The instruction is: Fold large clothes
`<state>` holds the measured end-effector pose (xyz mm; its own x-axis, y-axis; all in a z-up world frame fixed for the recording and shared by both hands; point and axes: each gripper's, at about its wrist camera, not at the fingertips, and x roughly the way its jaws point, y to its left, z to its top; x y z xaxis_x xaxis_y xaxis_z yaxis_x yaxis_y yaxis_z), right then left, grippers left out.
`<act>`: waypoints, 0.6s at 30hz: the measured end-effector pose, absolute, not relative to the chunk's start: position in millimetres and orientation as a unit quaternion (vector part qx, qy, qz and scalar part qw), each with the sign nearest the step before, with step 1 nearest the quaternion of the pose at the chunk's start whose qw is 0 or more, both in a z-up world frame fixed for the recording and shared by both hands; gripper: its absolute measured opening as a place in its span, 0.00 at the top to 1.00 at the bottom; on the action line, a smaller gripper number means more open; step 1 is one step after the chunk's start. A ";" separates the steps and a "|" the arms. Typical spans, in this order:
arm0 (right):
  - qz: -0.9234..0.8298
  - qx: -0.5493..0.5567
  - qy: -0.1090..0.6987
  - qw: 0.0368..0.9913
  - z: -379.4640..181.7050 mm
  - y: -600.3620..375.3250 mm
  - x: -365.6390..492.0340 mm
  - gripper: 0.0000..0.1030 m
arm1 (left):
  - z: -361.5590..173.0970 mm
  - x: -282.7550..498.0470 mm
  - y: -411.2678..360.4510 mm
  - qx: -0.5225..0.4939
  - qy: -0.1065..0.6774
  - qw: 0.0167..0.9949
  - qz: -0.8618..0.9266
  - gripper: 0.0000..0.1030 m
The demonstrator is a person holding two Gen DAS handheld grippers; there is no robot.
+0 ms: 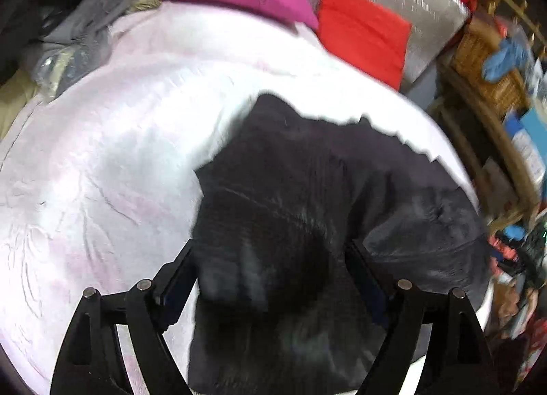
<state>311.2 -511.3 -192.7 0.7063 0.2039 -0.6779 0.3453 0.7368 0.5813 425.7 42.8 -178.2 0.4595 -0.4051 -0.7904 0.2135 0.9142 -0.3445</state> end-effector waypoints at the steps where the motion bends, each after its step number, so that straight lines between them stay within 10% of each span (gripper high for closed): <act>1: -0.058 0.347 0.358 0.865 -181.3 -512.2 308.7 0.31 | -172.5 424.8 50.4 -0.111 0.477 0.853 -0.180 0.17; 13: -0.071 0.234 0.426 0.871 -187.8 -462.4 404.8 0.30 | -197.9 461.0 16.0 -0.048 0.495 0.862 -0.100 0.17; 18: -0.107 0.181 0.467 0.859 -220.0 -453.1 437.6 0.61 | -215.3 478.6 2.1 -0.017 0.500 0.861 -0.093 0.29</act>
